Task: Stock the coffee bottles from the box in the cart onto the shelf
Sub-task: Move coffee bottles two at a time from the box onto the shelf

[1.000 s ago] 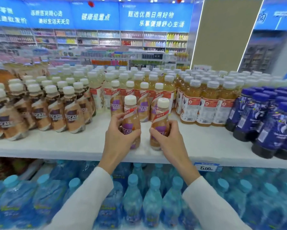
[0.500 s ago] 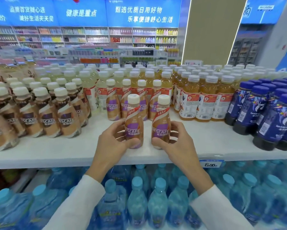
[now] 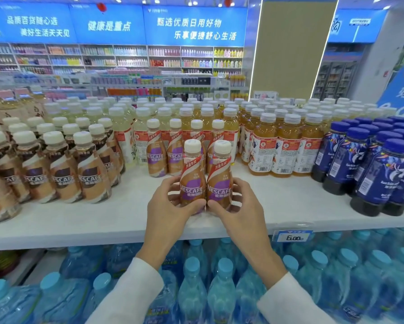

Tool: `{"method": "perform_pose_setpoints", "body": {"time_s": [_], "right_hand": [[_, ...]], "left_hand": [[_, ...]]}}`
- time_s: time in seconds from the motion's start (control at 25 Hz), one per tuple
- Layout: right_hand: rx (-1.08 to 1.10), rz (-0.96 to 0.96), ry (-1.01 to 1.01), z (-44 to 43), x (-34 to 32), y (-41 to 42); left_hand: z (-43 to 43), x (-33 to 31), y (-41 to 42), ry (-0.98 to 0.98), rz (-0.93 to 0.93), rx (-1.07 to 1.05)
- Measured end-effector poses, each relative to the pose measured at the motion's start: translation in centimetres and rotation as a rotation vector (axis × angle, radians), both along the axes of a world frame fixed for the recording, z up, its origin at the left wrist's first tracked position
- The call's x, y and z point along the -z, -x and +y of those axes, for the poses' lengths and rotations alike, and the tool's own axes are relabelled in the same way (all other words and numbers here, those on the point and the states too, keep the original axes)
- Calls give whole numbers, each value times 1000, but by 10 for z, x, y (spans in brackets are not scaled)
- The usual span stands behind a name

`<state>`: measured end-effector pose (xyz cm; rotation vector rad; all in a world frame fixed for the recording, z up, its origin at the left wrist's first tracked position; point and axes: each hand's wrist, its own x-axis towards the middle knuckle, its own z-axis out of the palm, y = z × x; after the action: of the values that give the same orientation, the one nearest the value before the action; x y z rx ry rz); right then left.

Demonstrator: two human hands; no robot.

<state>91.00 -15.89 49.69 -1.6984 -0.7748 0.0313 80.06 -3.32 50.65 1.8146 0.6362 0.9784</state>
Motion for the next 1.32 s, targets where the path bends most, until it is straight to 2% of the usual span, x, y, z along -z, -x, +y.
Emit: {"method": "perform_pose_setpoints", "body": {"time_s": [0.28,0.52,1.0,1.32], "right_hand": [[120,25,108,6,-21,-65],[104,4,130,39,-19,-119],[112,-67,78,59,-6,-133],[123,-97,112,62,-1,-137]], "left_hand": [[31,-2,9,15,17,-100],[47,2,16,29,7,-142],[47,2,17,32,30,-156],[87,-15,8,-34,97,-189]]}}
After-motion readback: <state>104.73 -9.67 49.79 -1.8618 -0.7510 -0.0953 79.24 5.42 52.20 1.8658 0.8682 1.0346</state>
